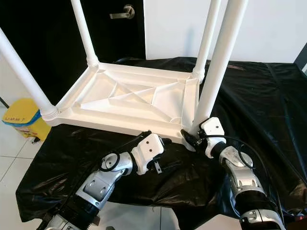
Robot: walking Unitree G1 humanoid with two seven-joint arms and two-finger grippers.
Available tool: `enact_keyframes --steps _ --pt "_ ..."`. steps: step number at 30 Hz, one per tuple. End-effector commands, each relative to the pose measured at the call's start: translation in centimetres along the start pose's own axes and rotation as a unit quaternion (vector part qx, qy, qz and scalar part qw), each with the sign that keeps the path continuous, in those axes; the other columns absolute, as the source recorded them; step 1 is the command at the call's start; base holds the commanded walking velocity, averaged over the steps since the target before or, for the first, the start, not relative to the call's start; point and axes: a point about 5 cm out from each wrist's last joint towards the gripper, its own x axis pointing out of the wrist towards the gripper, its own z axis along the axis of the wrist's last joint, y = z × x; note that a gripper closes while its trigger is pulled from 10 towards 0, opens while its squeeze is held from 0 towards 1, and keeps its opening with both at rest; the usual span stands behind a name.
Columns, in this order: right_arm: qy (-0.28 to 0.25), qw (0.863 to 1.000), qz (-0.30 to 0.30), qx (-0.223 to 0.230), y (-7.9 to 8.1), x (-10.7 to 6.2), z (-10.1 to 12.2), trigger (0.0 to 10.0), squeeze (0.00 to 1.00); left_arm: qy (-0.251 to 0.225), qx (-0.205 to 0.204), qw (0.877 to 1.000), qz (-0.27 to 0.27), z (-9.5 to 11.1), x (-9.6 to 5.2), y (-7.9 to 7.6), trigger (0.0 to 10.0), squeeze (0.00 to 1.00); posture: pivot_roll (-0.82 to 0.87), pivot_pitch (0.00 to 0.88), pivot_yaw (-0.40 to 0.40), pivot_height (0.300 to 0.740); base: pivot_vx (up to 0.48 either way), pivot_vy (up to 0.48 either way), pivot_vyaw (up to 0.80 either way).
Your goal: Building children table
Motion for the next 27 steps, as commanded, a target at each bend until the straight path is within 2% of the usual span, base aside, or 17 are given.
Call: enact_keyframes --steps 1,5,6,8,9,17,18,19,21,22,24,27 --pt "0.044 0.999 -0.006 -0.002 0.1 -0.4 -1.5 0.0 0.00 0.006 -0.002 1.000 0.010 -0.2 -0.1 0.0 10.0 0.00 -0.15 0.014 0.005 0.740 0.000 0.000 0.00" --pt "0.065 0.997 -0.044 0.020 -0.3 -0.7 -2.5 0.0 0.00 0.007 0.001 1.000 0.011 -0.1 -0.2 0.3 10.0 0.00 -0.15 0.007 0.013 0.740 0.000 0.000 0.00" --pt "0.069 0.995 -0.070 0.036 -0.1 -0.7 -2.9 2.4 0.00 0.008 0.002 1.000 0.011 -0.2 -0.3 0.4 10.0 0.00 -0.15 0.008 0.008 0.740 0.000 0.000 0.00" --pt "0.069 0.995 -0.070 0.036 -0.1 -0.7 -2.9 2.4 0.00 0.008 0.002 1.000 0.011 -0.2 -0.3 0.4 10.0 0.00 -0.15 0.008 0.008 0.740 0.000 0.000 0.00" --pt "0.072 0.991 -0.096 0.050 0.2 -0.6 -3.3 10.0 0.00 0.011 0.002 1.000 0.011 -0.4 -0.4 0.5 10.0 0.00 -0.15 0.005 0.005 0.740 0.000 0.000 0.00" --pt "0.072 0.980 -0.158 0.095 1.8 -0.3 -3.7 10.0 0.00 0.009 -0.005 1.000 0.017 -0.3 -0.2 0.4 10.0 0.00 -0.16 0.008 0.008 0.740 0.000 0.000 0.00" --pt "0.076 0.973 -0.187 0.108 2.3 -0.2 -3.8 10.0 0.00 0.008 -0.006 1.000 0.014 -0.3 -0.1 0.1 10.0 0.00 -0.16 0.011 0.007 0.740 0.000 0.000 0.00" --pt "0.076 0.973 -0.187 0.108 2.3 -0.2 -3.8 10.0 0.00 0.008 -0.006 1.000 0.014 -0.3 -0.1 0.1 10.0 0.00 -0.16 0.011 0.007 0.740 0.000 0.000 0.00" --pt "0.082 0.960 -0.236 0.123 2.9 -0.1 -3.9 10.0 0.00 0.009 -0.007 1.000 0.010 -0.4 -0.1 0.0 10.0 0.00 -0.16 0.012 0.006 0.740 0.000 0.000 0.00" --pt "0.082 0.960 -0.236 0.123 2.9 -0.1 -3.9 10.0 0.00 0.009 -0.007 1.000 0.010 -0.4 -0.1 0.0 10.0 0.00 -0.16 0.012 0.006 0.740 0.000 0.000 0.00" --pt "0.081 0.945 -0.286 0.136 3.5 0.2 -3.8 10.0 0.00 0.009 -0.009 1.000 0.015 -0.5 -0.2 0.0 10.0 0.00 -0.15 0.012 -0.005 0.740 0.000 0.000 0.00" --pt "0.081 0.940 -0.300 0.139 3.7 0.3 -3.7 10.0 0.00 0.010 -0.010 1.000 0.017 -0.5 -0.2 0.1 10.0 0.00 -0.15 0.011 -0.007 0.740 0.000 0.000 0.00"
